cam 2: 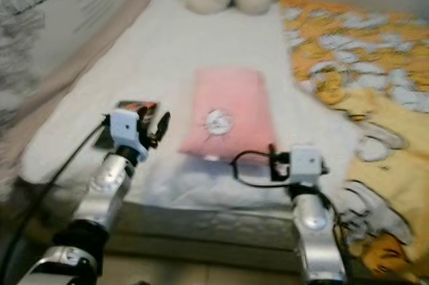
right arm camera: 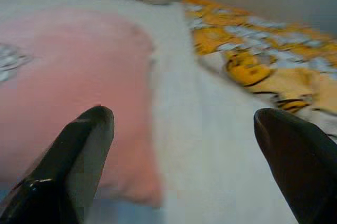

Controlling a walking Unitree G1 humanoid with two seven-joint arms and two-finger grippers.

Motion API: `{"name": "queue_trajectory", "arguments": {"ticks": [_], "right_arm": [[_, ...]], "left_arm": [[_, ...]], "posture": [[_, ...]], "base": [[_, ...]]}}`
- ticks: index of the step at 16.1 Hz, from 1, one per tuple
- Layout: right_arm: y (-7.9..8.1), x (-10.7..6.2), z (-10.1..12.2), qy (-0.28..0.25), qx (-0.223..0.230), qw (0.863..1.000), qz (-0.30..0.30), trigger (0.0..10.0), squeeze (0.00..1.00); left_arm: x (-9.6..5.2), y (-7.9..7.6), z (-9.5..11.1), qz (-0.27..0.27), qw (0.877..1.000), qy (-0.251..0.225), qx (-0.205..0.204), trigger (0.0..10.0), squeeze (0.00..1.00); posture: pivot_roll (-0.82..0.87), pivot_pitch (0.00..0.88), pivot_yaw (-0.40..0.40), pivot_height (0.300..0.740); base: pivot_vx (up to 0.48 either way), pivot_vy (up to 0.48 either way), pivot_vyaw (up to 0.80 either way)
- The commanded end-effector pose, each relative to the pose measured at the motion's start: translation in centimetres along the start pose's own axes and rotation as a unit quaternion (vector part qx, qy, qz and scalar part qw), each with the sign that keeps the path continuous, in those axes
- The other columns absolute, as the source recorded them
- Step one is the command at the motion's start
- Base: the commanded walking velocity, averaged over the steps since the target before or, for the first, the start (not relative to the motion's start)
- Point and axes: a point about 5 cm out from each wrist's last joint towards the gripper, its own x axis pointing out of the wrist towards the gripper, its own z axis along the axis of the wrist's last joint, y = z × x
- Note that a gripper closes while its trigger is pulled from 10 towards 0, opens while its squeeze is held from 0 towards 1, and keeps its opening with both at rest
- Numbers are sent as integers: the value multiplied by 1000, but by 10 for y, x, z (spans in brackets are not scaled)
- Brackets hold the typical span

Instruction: Clean up the room

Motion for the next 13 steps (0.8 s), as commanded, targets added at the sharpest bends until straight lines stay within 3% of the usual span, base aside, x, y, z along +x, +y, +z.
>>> {"name": "queue_trajectory", "arguments": {"ticks": [1,2,3,5,6,8,13], "right_arm": [[9,1,3,-10,1,1000,16,10000,0],[9,5,5,-17,3,1000,16,10000,878],[12,9,8,-20,6,1000,23,10000,1000],[18,17,16,-35,-15,998,49,10000,1000],[19,20,19,-39,-10,998,53,10000,0],[25,23,23,-44,-7,996,73,10000,0],[34,28,23,-43,-3,995,95,10000,0]], "left_arm": [[-5,8,-6,14,1000,17,-8,10000,0],[-3,9,-6,27,999,23,-9,10000,0],[0,10,-6,44,999,31,0,10000,0],[6,8,-2,48,998,27,0,10000,0],[7,6,2,44,999,24,-9,10000,0],[8,9,8,88,996,15,-29,10000,0],[11,-4,8,86,996,17,-36,10000,0]], "posture": [[-40,0,28,740],[-43,0,30,740],[-42,0,28,740],[-37,0,25,740],[-29,0,19,740],[-23,0,14,740],[-17,0,4,740]], "base": [[262,-398,0],[251,-405,0],[266,-356,0],[0,0,0],[0,0,0],[480,0,0],[480,0,0]]}}
